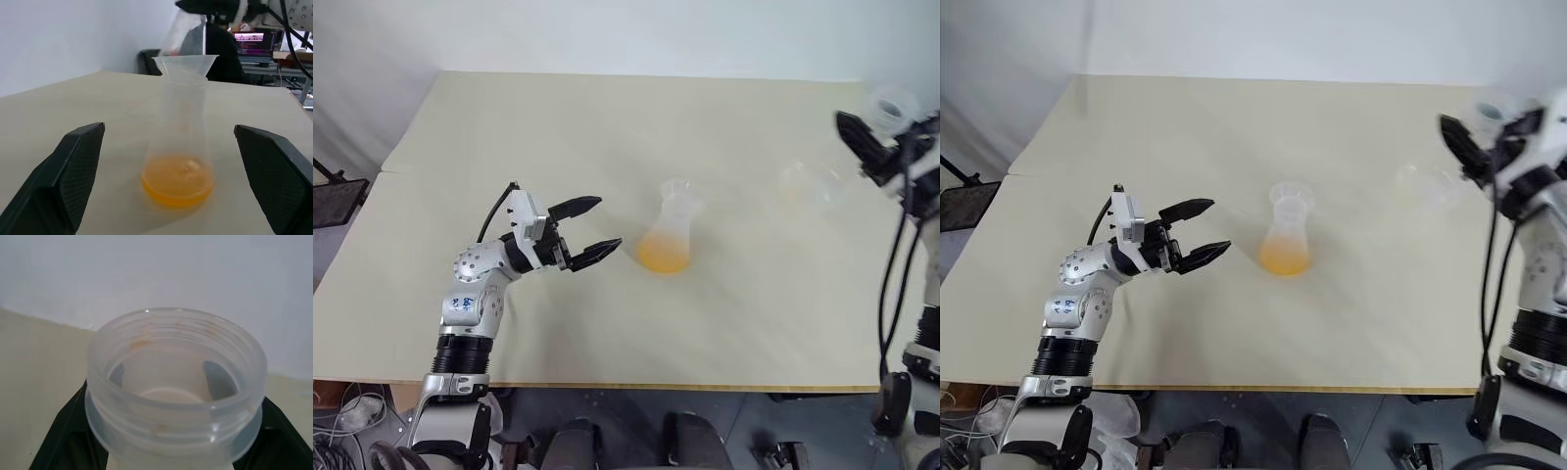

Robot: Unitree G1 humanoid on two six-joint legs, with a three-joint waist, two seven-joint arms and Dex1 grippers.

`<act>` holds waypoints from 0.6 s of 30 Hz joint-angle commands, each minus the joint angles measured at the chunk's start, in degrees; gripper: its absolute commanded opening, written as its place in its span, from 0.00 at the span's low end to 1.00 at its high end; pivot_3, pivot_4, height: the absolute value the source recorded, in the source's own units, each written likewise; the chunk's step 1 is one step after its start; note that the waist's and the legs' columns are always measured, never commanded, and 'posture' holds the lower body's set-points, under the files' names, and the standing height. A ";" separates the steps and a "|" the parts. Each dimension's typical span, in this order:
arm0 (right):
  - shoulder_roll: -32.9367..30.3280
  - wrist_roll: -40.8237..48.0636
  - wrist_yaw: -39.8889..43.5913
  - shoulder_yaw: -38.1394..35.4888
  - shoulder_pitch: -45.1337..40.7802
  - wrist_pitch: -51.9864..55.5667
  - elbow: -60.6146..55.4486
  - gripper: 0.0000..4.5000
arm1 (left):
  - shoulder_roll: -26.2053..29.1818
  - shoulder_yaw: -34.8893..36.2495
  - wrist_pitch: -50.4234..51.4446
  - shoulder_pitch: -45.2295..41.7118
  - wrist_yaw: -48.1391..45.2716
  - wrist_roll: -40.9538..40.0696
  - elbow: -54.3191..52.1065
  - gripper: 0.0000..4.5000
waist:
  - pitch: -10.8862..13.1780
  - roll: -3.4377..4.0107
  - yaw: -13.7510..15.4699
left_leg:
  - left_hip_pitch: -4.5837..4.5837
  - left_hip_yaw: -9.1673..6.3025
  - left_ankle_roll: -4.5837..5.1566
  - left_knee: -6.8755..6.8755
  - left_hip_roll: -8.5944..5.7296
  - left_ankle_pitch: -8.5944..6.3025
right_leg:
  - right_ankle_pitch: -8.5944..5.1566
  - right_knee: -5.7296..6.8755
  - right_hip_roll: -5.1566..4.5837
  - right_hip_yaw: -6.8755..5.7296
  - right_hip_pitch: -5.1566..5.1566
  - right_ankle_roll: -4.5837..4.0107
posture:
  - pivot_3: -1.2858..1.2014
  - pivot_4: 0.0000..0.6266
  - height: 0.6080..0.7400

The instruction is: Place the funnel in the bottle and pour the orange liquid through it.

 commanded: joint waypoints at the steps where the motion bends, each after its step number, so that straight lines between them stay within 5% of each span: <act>1: -3.59 0.88 0.36 -6.21 2.58 -3.01 5.32 0.55 | -0.13 0.24 0.31 -0.50 0.18 -1.29 -2.15 1.00 | 0.00 0.00 -0.05 | 0.02 0.03 0.00 -0.01 0.01 0.00 | 0.00 0.00 0.00 0.01 0.00 0.00 | 0.52 0.24 1.00; 13: -1.19 4.57 -3.36 -13.58 12.72 -4.14 11.29 0.55 | 0.04 0.34 1.32 -0.79 1.50 -1.15 -3.40 1.00 | 0.00 0.00 -0.35 | 0.08 0.22 -0.01 0.03 0.06 0.01 | 0.00 -0.02 0.01 0.15 -0.02 0.00 | 0.52 0.24 1.00; 18: -0.13 7.90 -2.85 -13.89 14.86 -1.22 8.05 0.92 | 1.18 0.58 1.36 -1.78 1.38 -0.90 -2.70 1.00 | 0.00 0.00 -0.31 | 0.09 0.22 -0.01 0.04 0.06 0.01 | 0.00 -0.01 0.01 0.16 -0.01 0.00 | 0.52 0.24 1.00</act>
